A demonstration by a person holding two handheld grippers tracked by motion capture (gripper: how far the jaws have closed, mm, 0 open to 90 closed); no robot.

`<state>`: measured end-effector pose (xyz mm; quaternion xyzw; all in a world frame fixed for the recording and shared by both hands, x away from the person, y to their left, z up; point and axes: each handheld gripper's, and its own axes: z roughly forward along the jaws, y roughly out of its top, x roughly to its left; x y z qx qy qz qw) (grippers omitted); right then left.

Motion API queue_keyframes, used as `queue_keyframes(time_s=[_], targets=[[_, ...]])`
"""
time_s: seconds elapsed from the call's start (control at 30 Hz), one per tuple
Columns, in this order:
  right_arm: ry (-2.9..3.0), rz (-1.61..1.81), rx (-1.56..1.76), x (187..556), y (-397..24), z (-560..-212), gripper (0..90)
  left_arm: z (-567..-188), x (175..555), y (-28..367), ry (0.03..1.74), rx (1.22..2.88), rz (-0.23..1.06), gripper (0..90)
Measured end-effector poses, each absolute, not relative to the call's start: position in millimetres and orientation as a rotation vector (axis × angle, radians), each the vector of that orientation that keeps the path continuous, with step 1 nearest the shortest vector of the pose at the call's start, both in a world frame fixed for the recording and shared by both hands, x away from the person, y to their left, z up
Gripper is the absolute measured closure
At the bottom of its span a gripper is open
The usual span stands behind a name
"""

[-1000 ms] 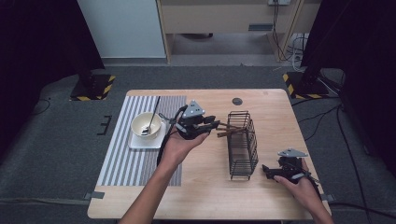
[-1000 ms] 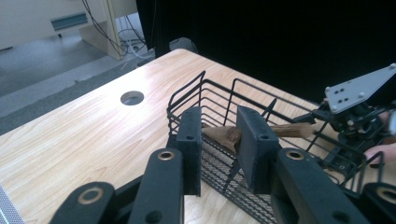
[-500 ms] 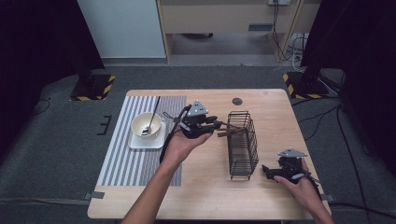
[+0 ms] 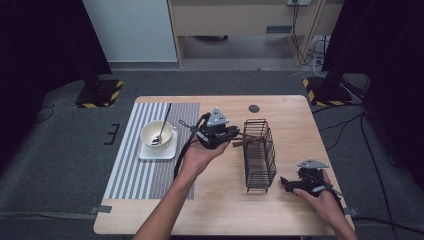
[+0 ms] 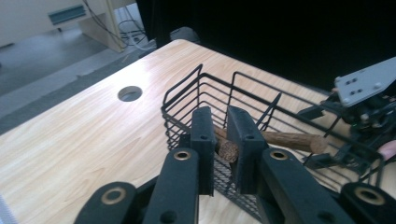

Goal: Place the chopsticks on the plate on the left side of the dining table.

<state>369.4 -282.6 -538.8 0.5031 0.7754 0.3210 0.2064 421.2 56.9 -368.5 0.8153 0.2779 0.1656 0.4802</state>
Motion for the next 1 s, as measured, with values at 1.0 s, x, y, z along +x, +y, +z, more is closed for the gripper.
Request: queue_keyframes(time_s=[1.0], targets=[[2.172, 0.898, 1.39, 367, -283, -539, 0.3, -360, 417, 106, 0.69, 1.747, 0.307, 83.4]])
